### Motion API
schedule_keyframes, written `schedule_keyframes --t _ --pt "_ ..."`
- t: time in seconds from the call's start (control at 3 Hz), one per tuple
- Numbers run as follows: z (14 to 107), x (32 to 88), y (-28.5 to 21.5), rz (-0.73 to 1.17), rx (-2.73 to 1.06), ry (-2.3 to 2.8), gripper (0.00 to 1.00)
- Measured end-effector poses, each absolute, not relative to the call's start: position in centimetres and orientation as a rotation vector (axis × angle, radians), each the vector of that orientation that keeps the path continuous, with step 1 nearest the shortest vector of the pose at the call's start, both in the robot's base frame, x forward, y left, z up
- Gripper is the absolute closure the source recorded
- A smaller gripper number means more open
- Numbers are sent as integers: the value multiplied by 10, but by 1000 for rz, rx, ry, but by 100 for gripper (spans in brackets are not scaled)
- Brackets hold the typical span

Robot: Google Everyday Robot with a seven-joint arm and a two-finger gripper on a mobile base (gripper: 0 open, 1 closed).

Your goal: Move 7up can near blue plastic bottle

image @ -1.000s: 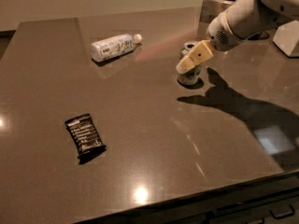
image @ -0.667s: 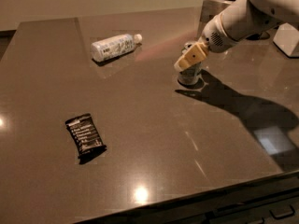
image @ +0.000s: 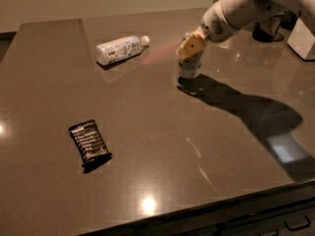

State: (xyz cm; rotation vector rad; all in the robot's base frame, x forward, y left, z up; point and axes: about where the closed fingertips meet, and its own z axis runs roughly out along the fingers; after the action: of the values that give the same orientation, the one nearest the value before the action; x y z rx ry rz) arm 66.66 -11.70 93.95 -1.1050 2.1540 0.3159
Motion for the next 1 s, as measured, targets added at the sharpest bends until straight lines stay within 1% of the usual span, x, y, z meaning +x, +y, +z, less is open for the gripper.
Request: schedule_keyframes --t 0.33,0.67,1.0 --pt "959 681 -93 346 -1145 2092 98" --pt "966 700 -54 401 -1208 2018 100" --pt "950 717 -3 471 -1299 1979 100"
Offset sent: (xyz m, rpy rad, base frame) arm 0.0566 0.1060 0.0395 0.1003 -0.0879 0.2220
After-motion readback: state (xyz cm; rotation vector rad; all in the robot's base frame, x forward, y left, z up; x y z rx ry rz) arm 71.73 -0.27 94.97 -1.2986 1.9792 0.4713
